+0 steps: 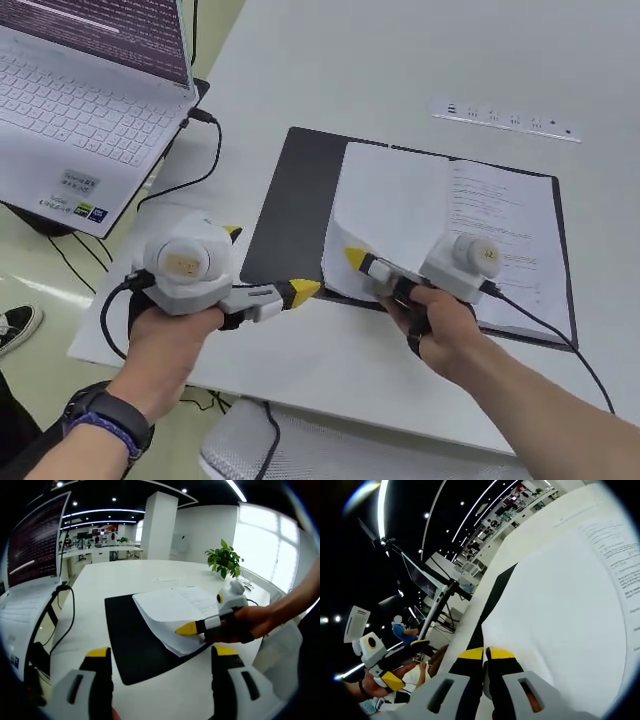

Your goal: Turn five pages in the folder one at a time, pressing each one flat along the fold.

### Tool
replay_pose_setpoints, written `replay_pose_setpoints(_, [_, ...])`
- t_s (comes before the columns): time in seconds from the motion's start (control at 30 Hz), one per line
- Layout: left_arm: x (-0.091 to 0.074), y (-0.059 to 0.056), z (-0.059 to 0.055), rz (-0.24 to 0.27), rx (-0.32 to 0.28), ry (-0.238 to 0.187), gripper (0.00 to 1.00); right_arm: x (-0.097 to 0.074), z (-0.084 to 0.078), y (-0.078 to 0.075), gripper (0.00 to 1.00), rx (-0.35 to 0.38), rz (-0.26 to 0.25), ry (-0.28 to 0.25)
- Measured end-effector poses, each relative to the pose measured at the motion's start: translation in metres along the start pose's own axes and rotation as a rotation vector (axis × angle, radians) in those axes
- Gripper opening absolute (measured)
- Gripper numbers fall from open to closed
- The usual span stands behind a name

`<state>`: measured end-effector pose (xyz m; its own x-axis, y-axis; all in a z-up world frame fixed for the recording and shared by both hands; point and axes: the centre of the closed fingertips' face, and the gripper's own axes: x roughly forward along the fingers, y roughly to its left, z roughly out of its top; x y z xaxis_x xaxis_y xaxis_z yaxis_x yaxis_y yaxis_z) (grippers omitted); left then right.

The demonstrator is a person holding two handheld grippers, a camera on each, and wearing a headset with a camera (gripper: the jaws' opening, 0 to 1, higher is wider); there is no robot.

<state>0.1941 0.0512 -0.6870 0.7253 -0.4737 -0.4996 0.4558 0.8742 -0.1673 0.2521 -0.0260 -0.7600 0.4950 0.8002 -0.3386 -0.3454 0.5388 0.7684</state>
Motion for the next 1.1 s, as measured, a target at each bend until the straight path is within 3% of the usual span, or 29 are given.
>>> replay_pose_setpoints(0.27, [0.000, 0.002, -0.001, 0.005, -0.010, 0.010, 0.82, 0.006, -0.013, -0.008, 0.00, -0.005, -0.011, 0.049])
replay_pose_setpoints(0.53, [0.002, 0.010, 0.001, 0.012, -0.009, 0.011, 0.82, 0.009, -0.020, -0.017, 0.01, 0.024, -0.024, 0.065])
replay_pose_setpoints(0.7, [0.000, 0.010, 0.001, 0.015, -0.008, 0.015, 0.82, 0.008, -0.020, -0.016, 0.01, 0.055, -0.022, 0.035])
replay_pose_setpoints(1.1, [0.000, 0.007, -0.001, 0.013, -0.002, 0.024, 0.81, 0.009, -0.020, -0.009, 0.09, 0.060, 0.001, 0.037])
